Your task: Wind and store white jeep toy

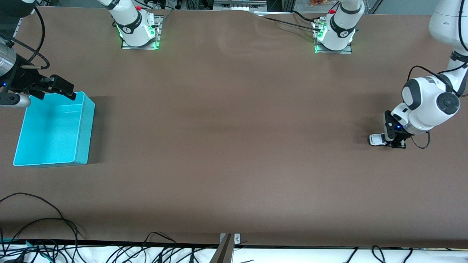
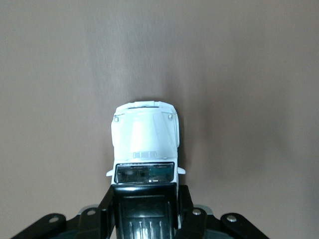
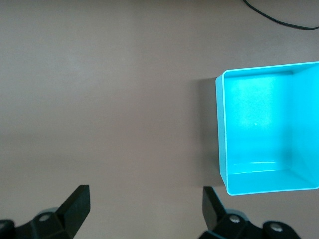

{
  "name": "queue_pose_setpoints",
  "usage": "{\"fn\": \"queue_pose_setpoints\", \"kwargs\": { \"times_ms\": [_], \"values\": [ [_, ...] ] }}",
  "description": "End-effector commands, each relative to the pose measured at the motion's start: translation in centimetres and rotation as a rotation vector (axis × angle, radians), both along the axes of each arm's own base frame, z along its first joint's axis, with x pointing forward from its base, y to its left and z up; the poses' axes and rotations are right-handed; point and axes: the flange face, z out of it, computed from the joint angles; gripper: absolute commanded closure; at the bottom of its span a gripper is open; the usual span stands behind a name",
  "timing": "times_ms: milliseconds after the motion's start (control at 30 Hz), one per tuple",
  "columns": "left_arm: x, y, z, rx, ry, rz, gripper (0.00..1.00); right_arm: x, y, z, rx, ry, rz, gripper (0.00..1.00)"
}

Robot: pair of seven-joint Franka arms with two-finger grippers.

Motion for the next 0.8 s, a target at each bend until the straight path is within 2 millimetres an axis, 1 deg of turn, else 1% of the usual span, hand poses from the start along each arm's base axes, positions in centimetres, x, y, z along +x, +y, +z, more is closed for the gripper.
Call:
{"fn": "queue_pose_setpoints", "kwargs": {
  "times_ms": [0, 67, 134, 167, 300, 534, 567, 601, 634, 668, 701, 768],
  "values": [
    [-1.8, 1.4, -3.6, -0.01, 0.074, -0.03, 1.0, 0.2, -0.1, 0.6, 0.019, 0.004, 0.001, 0.0],
    [-2.1, 2.1, -3.6, -0.011, 0.074, -0.02, 1.0, 0.2, -0.1, 0.6, 0.019, 0.004, 0.002, 0.0],
    [-2.1, 2.2, -3.7, -0.011, 0.075, -0.023, 1.0, 0.2, -0.1, 0.6, 0.017, 0.004, 0.001, 0.0],
    [-1.9, 2.5, -3.4, -0.008, 0.067, -0.023, 1.0, 0.2, -0.1, 0.6, 0.019, 0.004, 0.001, 0.0],
    [-2.0, 3.6, -3.2, -0.006, 0.062, -0.024, 1.0, 0.2, -0.1, 0.6, 0.019, 0.004, 0.001, 0.0],
    [-2.1, 3.8, -3.4, -0.008, 0.067, -0.024, 1.0, 0.2, -0.1, 0.6, 0.019, 0.004, 0.002, 0.0],
    [-2.1, 3.8, -3.3, -0.008, 0.067, -0.024, 0.94, 0.2, -0.1, 0.6, 0.019, 0.004, 0.002, 0.0],
    [-2.0, 3.8, -3.3, -0.008, 0.065, -0.021, 0.81, 0.2, -0.1, 0.6, 0.019, 0.004, 0.002, 0.0],
    [-1.9, 3.9, -3.0, -0.007, 0.059, -0.018, 0.6, 0.2, -0.1, 0.6, 0.019, 0.004, 0.002, 0.0],
    [-1.7, 4.0, -2.8, -0.008, 0.057, -0.015, 0.32, 0.2, -0.1, 0.6, 0.019, 0.004, 0.002, 0.0],
    [-1.6, 4.0, -2.6, -0.01, 0.063, -0.014, 0.01, 0.2, -0.1, 0.6, 0.019, 0.004, 0.002, 0.0],
    [-1.1, 4.0, -1.9, -0.011, 0.078, -0.016, 0.0, 0.2, -0.1, 0.6, 0.019, 0.004, 0.001, 0.0]
  ]
}}
